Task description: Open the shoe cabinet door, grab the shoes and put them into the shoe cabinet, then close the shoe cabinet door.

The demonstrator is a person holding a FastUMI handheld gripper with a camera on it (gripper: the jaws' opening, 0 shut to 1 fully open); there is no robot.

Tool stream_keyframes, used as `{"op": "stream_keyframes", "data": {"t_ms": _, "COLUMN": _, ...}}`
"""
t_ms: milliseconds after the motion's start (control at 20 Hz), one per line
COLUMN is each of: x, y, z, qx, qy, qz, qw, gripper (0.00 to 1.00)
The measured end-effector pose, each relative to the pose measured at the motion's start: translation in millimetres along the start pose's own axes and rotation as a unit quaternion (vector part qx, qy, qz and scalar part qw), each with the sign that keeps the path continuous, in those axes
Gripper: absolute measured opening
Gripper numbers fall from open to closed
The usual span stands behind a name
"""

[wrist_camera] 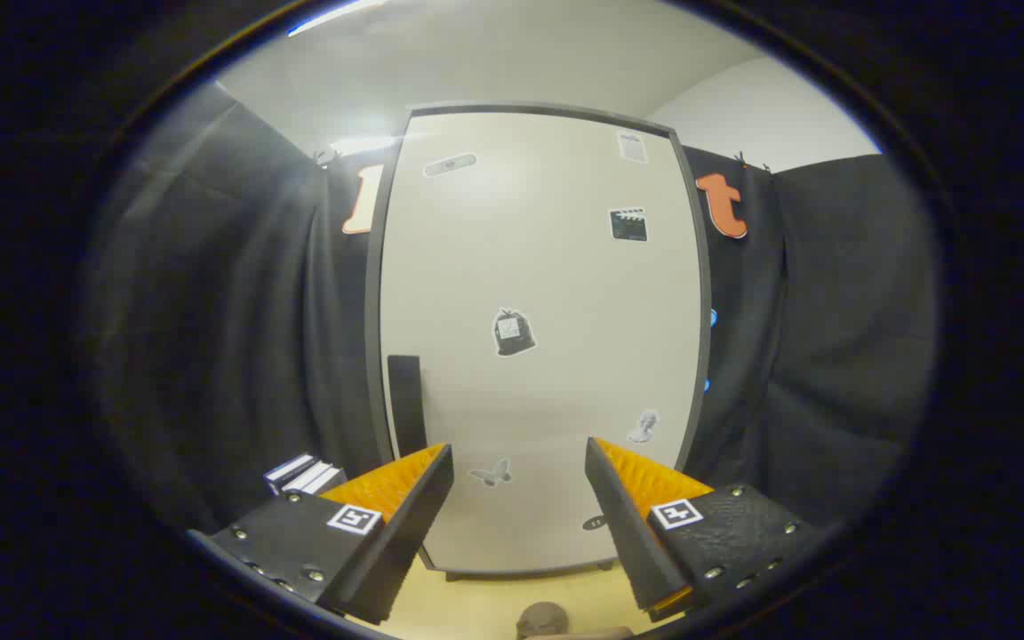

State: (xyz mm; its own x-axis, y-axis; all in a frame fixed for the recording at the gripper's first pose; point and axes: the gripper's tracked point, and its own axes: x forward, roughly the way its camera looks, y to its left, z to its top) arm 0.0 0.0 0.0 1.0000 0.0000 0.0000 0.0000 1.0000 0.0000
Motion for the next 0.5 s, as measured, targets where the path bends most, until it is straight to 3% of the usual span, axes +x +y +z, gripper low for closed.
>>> {"op": "stream_keyframes", "data": {"t_ms": 500, "x": 4.3, "y": 3.5, "z": -1.9, "qx": -0.001, "qy": 0.003, "qz": -0.004, "qw": 1.0, "gripper": 0.95}}
